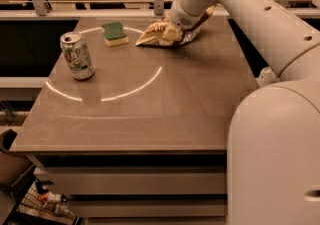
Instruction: Pick brown chip bag
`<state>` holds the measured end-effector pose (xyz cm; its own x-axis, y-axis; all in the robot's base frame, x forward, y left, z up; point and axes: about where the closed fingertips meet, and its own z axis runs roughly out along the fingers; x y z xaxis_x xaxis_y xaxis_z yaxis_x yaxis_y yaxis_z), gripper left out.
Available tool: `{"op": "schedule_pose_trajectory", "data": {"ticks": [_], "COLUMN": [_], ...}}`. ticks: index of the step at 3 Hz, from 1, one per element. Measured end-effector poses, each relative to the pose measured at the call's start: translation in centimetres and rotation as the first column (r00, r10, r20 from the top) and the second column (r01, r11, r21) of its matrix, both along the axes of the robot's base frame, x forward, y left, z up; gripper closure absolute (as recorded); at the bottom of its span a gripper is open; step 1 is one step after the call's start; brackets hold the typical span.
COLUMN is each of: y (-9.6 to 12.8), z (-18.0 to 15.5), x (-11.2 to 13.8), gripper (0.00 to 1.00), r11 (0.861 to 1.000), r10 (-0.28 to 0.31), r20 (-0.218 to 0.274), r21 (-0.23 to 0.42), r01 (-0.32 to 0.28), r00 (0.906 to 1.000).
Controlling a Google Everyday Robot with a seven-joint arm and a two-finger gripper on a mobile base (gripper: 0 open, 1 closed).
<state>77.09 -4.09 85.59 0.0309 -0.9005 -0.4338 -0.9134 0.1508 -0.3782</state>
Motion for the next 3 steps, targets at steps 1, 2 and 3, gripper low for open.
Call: {"op": "schedule_pose_trajectory", "data": {"ticks": [1,2,3], "y": [-0.7,-0.9,-0.9], "z": [3.9,7.5,10.1], "x": [-0.6,-0.8,-0.9], "gripper": [1.00,1.00,1.00], "r11": [1.000,1.000,0.999], "r10": [0.007,0.014,0.026], "r20": [0.055,0.111,0.157], "r21": [0.018,0.026,0.039], "r01": [-0.008,-0.017,-0.033], "r00": [0.9985,0.9937,0.9872]}}
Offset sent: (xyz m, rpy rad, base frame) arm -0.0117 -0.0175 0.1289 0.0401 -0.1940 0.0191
